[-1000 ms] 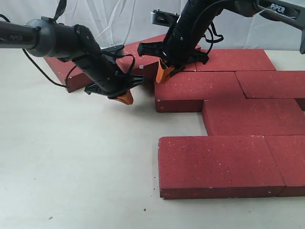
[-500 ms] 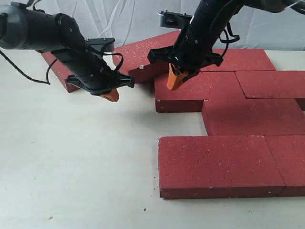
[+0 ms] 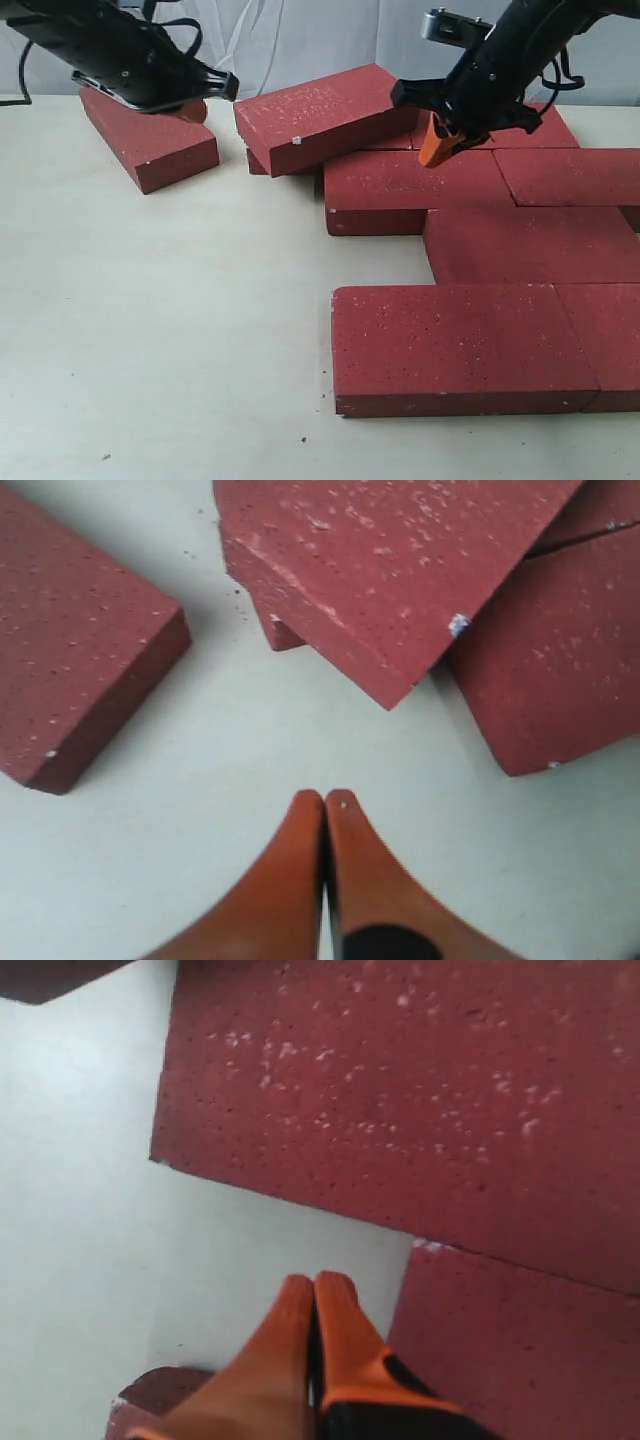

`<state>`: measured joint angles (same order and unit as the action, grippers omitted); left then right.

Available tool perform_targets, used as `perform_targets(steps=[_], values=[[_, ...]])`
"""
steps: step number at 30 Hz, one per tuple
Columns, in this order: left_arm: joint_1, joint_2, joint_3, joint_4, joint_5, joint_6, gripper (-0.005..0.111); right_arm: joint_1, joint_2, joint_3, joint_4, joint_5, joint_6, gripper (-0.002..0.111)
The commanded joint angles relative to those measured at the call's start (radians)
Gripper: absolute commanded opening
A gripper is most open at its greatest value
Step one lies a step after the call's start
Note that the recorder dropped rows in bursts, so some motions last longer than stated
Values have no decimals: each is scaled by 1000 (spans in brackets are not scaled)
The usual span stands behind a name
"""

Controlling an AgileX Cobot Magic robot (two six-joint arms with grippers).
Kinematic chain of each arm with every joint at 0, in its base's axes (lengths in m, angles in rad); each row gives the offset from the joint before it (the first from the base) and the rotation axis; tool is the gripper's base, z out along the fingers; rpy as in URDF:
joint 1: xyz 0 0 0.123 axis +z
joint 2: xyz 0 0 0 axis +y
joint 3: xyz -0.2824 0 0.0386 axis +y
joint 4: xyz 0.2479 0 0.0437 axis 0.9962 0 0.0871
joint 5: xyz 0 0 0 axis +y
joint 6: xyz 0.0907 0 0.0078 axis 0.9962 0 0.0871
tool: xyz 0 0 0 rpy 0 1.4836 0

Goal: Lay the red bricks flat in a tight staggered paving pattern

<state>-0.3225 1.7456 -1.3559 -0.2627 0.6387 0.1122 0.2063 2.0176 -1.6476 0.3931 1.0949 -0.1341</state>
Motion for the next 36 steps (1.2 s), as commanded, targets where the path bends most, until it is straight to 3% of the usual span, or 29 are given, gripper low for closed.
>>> perform_targets(steps=[1,17,27,36], values=[[45,-15,3,9,14,-5,0,-37,-13,4,7,-33,-33,-1],[72,40,-10,-18,12,-5,0,-59,18,-17,-24,-278,-29,-1],[72,143,-10,-132,-42,-3,0,-117,209,-295,-15,-231,17,-1],[72,223,-10,-371,-243,-7,0,-136,427,-565,70,-319,35,-1]])
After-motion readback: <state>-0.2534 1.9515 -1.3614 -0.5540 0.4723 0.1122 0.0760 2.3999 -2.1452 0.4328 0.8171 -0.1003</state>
